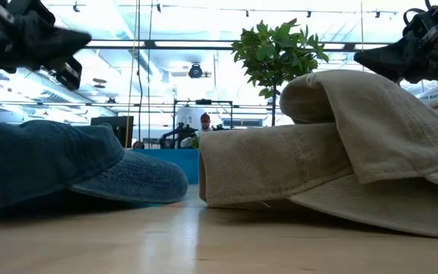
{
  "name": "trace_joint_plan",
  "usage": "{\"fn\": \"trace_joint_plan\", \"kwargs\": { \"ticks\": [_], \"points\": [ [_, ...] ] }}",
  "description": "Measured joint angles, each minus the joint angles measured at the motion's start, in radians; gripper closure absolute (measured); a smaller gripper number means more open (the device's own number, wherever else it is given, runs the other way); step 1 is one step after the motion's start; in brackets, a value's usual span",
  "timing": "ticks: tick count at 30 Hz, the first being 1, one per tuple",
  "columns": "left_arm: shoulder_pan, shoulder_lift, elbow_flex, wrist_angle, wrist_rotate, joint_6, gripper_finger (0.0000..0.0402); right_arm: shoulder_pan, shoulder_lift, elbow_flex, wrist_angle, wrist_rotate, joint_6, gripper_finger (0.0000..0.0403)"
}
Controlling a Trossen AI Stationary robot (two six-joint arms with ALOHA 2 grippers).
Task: Pick & Place hat
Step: Put the bottom blue cap into the red bin
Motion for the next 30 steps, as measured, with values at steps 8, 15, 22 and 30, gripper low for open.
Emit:
{"fn": "trace_joint_plan", "kwargs": {
  "ticks": [8,15,22,30],
  "points": [
    [0.000,0.000,0.000,0.318,-0.013,-0.089,0.0399,0.000,-0.001,0.000,0.321,0.000,0.115,0.0392],
    [0.000,0.000,0.000,0.447,-0.091,-0.210,0.0399,0.000,-0.001,0.000,0.507,0.001,0.186,0.0392],
    [0.000,0.001,0.023,0.462,-0.296,-0.154,0.0399,0.000,0.013,0.037,0.575,0.009,0.276,0.0392],
    [0.000,0.003,0.225,0.305,-0.285,-0.040,0.0399,0.000,0.167,0.291,0.398,-0.035,0.184,0.0392]
  ]
}}
